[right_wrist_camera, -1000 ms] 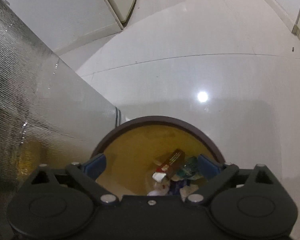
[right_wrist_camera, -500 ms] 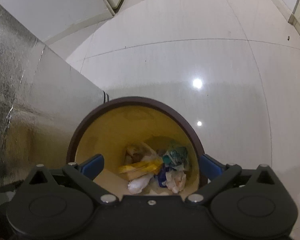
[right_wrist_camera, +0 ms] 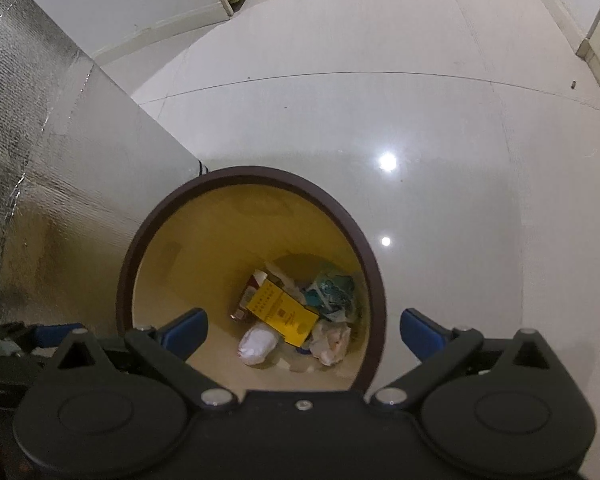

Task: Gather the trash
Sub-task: 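Raise both open tools up away from the yellow bin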

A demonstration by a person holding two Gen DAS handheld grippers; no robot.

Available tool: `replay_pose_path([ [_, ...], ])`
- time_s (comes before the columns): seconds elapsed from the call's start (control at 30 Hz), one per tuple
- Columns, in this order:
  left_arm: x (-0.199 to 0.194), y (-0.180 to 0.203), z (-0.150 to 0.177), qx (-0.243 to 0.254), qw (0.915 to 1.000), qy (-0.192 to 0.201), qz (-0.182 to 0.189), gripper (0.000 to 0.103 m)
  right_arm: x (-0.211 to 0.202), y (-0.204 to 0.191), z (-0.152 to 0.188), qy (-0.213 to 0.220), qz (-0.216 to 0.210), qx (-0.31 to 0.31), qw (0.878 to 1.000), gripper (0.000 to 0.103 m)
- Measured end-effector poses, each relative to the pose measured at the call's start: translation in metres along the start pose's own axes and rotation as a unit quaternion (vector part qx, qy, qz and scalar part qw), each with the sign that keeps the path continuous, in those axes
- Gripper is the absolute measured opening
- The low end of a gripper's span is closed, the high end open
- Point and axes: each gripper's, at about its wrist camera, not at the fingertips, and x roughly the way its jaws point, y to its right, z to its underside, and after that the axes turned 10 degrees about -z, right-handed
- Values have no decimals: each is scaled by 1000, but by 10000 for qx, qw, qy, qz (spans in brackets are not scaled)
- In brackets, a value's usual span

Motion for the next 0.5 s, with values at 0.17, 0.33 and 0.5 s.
replay_pose_path([
  [0.17,-15,-6,-2,-40,10000,78,-41,103,-11,3,3,34,8,8,10000,103],
  [0.33,-27,-10,0,-72,9997,161,-160,103,-21,1,8,40,11,-75,10000,103],
  [0.5,-43,-18,2,-178,9994,259,-157,103,-33,-6,12,63,11,-186,9998,103],
])
